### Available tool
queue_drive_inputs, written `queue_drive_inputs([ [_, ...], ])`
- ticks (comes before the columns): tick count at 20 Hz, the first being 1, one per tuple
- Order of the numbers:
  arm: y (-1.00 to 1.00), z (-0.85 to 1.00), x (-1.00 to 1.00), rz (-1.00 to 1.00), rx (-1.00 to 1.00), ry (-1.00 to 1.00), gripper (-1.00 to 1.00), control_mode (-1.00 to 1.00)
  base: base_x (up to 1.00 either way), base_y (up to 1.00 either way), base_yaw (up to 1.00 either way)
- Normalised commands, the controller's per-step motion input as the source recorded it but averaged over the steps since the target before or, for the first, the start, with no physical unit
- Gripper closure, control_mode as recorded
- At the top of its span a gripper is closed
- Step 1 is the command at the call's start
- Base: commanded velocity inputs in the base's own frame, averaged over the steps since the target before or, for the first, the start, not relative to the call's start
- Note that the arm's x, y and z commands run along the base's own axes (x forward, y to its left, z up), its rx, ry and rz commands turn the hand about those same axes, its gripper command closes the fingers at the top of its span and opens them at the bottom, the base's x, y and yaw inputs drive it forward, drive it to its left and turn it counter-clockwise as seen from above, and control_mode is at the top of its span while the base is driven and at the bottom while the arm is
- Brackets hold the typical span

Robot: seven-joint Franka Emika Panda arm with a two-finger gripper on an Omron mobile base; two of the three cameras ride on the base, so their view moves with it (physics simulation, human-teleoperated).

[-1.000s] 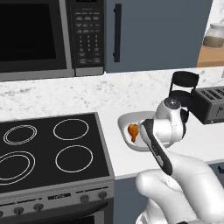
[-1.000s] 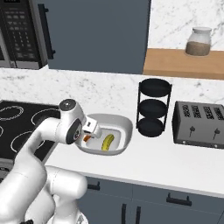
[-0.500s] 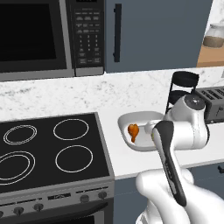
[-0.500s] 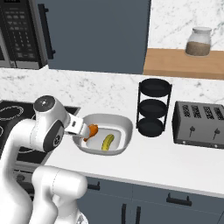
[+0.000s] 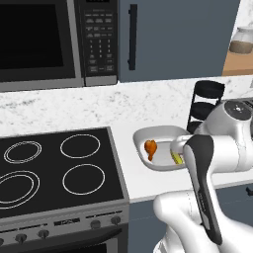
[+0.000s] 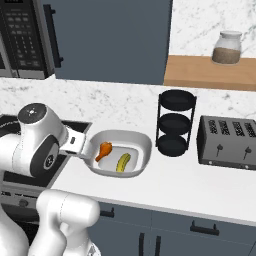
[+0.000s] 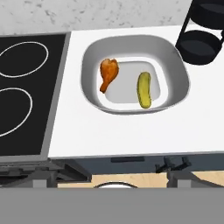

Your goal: Place one cucumber and one chicken drumstick in each tupperware on the nearby counter, to pack two identical lunches.

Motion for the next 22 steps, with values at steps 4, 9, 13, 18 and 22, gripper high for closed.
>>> queue_drive_inputs([
  [4,0.03,-0.36,0.0,0.0,0.0,0.0,-1.0,-1.0,0.0,0.0,0.0],
  [9,0.0,-0.01,0.0,0.0,0.0,0.0,-1.0,-1.0,0.0,0.0,0.0],
  [13,0.0,0.0,-0.08,0.0,0.0,0.0,-1.0,-1.0,0.0,0.0,0.0],
  [18,0.0,0.0,0.0,0.0,0.0,0.0,-1.0,1.0,-0.69,-0.19,-0.12],
  [22,0.0,0.0,0.0,0.0,0.0,0.0,-1.0,1.0,-0.99,-0.49,-0.22],
])
